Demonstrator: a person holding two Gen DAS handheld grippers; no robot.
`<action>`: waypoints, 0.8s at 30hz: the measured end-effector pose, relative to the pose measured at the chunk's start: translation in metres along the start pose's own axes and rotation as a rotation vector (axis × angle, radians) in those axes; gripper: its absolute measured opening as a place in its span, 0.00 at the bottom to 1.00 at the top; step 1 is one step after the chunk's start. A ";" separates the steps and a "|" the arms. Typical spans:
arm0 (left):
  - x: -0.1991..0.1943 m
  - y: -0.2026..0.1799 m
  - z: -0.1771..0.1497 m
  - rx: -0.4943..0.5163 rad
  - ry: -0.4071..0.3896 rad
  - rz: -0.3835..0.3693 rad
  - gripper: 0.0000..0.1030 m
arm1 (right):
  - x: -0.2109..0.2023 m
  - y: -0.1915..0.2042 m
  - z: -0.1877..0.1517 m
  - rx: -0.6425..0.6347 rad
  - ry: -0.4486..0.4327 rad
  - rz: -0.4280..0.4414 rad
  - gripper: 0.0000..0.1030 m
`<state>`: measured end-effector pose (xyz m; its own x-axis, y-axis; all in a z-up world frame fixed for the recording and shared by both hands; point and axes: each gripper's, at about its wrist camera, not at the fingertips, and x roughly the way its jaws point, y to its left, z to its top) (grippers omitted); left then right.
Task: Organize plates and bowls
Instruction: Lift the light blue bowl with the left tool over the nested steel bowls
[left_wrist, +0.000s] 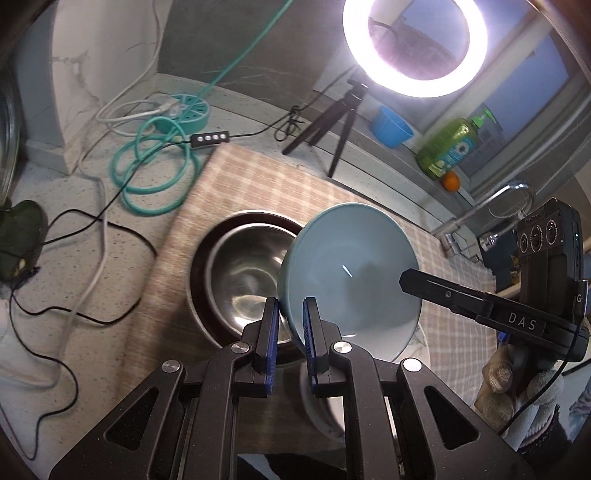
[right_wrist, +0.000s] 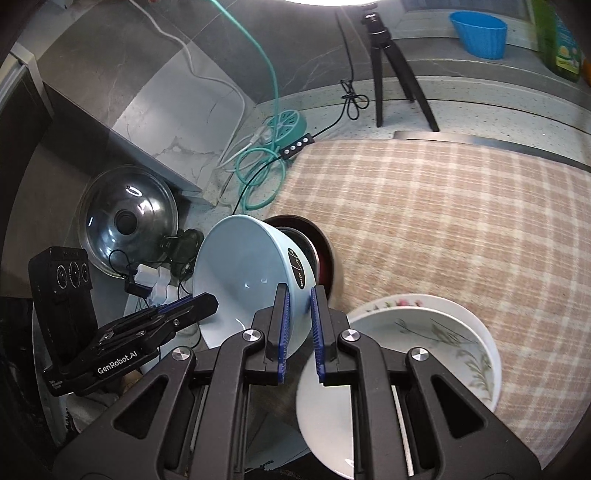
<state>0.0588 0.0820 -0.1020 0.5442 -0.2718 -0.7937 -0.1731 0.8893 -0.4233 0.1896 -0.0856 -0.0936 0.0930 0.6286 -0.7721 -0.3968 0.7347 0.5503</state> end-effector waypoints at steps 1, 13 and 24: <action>0.000 0.005 0.002 -0.010 0.002 0.002 0.11 | 0.006 0.003 0.003 -0.001 0.006 -0.002 0.11; 0.017 0.040 0.010 -0.061 0.058 -0.007 0.11 | 0.049 0.002 0.011 0.033 0.070 -0.031 0.11; 0.030 0.047 0.012 -0.070 0.088 -0.009 0.11 | 0.069 -0.001 0.014 0.044 0.092 -0.075 0.11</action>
<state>0.0765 0.1202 -0.1401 0.4722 -0.3140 -0.8236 -0.2268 0.8597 -0.4578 0.2097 -0.0396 -0.1427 0.0363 0.5473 -0.8362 -0.3513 0.7903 0.5020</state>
